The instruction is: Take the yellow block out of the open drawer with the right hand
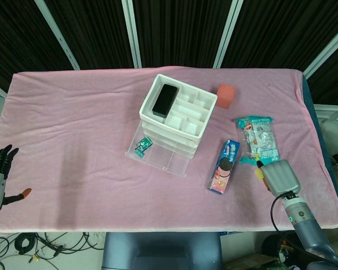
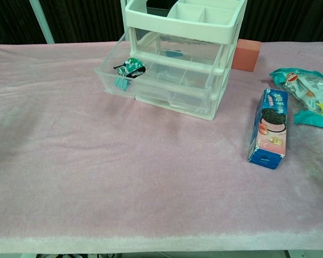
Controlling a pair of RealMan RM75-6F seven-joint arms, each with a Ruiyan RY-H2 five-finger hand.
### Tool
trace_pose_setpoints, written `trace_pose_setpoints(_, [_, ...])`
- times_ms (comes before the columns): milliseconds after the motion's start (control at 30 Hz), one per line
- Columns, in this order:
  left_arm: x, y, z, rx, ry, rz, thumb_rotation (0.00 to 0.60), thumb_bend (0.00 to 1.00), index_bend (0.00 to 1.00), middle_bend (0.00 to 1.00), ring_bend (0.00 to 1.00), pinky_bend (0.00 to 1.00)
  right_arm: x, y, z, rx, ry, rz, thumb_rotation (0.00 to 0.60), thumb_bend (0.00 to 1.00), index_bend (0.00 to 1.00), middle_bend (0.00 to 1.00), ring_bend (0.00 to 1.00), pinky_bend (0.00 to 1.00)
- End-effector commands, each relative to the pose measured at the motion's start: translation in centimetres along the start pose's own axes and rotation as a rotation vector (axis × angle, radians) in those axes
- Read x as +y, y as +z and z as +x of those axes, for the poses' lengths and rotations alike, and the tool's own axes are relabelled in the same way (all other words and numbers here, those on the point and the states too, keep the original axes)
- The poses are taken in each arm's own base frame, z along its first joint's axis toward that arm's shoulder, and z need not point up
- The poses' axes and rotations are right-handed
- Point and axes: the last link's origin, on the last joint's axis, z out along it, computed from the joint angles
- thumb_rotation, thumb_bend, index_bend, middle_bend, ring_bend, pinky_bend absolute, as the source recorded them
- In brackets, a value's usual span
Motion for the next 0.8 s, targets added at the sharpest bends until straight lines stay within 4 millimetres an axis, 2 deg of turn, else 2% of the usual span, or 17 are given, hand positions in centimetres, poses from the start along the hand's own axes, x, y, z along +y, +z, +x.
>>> trace_pose_setpoints(33, [0.0, 0.0, 0.0, -0.003, 0.0, -0.001, 0.6, 0.0, 0.0, 0.0, 0.0, 0.0, -0.4, -0.3, -2.4, -0.047, 0.05, -0.025, 0.6, 0.38, 0.53, 0.97, 0.98, 0.84])
trace_pose_setpoints(133, [0.1, 0.0, -0.1, -0.003, 0.001, -0.003, 0.6, 0.0, 0.0, 0.0, 0.0, 0.0, -0.8, -0.4, -3.9, -0.061, 0.07, -0.037, 0.6, 0.36, 0.53, 0.97, 0.98, 0.84])
trace_pose_setpoints(300, [0.1, -0.1, -0.1, -0.003, 0.001, -0.003, 0.6, 0.0, 0.0, 0.0, 0.0, 0.0, -1.2, -0.2, -5.0, -0.06, 0.059, -0.044, 0.6, 0.33, 0.51, 0.97, 0.98, 0.84])
trace_pose_setpoints(400, [0.2, -0.1, -0.1, -0.004, 0.0, -0.003, 0.6, 0.0, 0.0, 0.0, 0.0, 0.0, -1.5, -0.2, -5.3, -0.063, 0.063, -0.045, 0.6, 0.3, 0.43, 0.97, 0.98, 0.84])
trace_pose_setpoints(533, [0.2, -0.1, -0.1, -0.004, 0.001, -0.004, 0.6, 0.0, 0.0, 0.0, 0.0, 0.0, -1.7, -0.3, -5.6, -0.06, 0.047, -0.044, 0.6, 0.25, 0.22, 0.96, 0.98, 0.84])
trace_pose_setpoints(633, [0.1, -0.1, -0.1, -0.003, 0.0, -0.003, 0.6, 0.0, 0.0, 0.0, 0.0, 0.0, -1.8, -0.3, -5.5, -0.051, 0.034, -0.041, 0.6, 0.25, 0.16, 0.96, 0.97, 0.84])
trace_pose_setpoints(800, [0.1, -0.1, -0.1, -0.002, 0.002, -0.004, 0.6, 0.0, 0.0, 0.0, 0.0, 0.0, -1.4, -0.7, -5.0, -0.019, 0.025, -0.043, 0.6, 0.25, 0.14, 0.95, 0.96, 0.82])
